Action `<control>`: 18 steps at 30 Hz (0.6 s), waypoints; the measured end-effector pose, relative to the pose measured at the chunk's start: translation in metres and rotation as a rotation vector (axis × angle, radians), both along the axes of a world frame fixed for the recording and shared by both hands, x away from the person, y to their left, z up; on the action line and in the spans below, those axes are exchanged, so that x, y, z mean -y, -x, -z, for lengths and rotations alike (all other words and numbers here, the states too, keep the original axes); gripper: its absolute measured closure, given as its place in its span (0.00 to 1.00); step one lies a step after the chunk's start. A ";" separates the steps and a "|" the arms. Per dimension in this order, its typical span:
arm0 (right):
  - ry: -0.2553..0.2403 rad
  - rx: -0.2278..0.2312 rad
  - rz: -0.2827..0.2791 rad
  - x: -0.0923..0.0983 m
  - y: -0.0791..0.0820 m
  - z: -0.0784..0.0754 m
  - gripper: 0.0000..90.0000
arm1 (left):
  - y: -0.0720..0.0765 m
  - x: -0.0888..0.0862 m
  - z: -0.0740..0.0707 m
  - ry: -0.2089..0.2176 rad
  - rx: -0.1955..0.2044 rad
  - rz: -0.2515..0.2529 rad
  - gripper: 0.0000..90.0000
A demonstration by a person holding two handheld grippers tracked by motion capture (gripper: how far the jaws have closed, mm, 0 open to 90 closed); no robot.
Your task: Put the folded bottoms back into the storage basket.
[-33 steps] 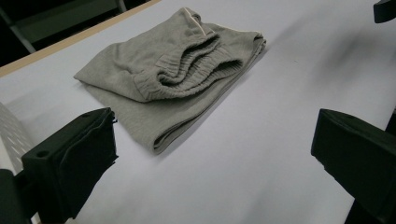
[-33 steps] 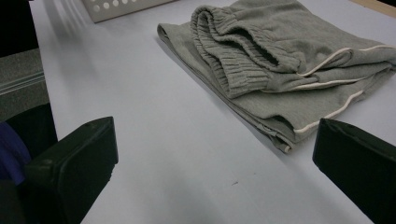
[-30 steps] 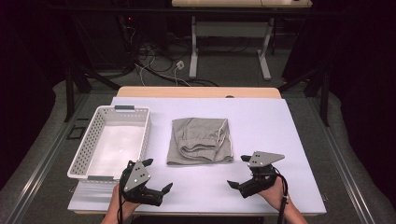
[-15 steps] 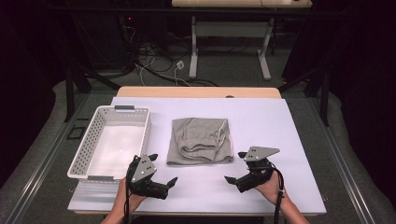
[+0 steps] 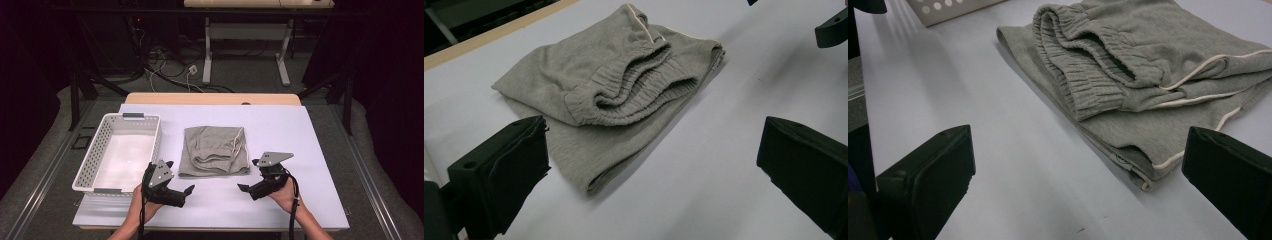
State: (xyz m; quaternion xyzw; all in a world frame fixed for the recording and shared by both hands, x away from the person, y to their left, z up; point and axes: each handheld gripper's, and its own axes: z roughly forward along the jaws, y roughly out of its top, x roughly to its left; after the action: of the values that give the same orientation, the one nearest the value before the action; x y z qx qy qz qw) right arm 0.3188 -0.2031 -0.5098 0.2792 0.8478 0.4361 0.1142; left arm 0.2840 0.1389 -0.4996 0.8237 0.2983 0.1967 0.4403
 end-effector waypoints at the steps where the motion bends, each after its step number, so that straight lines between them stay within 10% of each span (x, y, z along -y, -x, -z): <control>1: 0.001 -0.007 0.006 -0.001 -0.003 0.001 0.00 | -0.004 0.002 0.001 0.002 -0.010 -0.001 0.00; 18: -0.007 -0.045 0.038 -0.004 -0.025 0.002 0.00 | -0.033 0.018 0.003 -0.008 -0.057 -0.027 0.00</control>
State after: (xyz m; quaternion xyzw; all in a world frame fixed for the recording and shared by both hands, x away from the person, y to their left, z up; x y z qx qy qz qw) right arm 0.3439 -0.1986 -0.5114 0.3054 0.8433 0.4303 0.1024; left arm 0.3169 0.1209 -0.5022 0.8265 0.3213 0.1802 0.4257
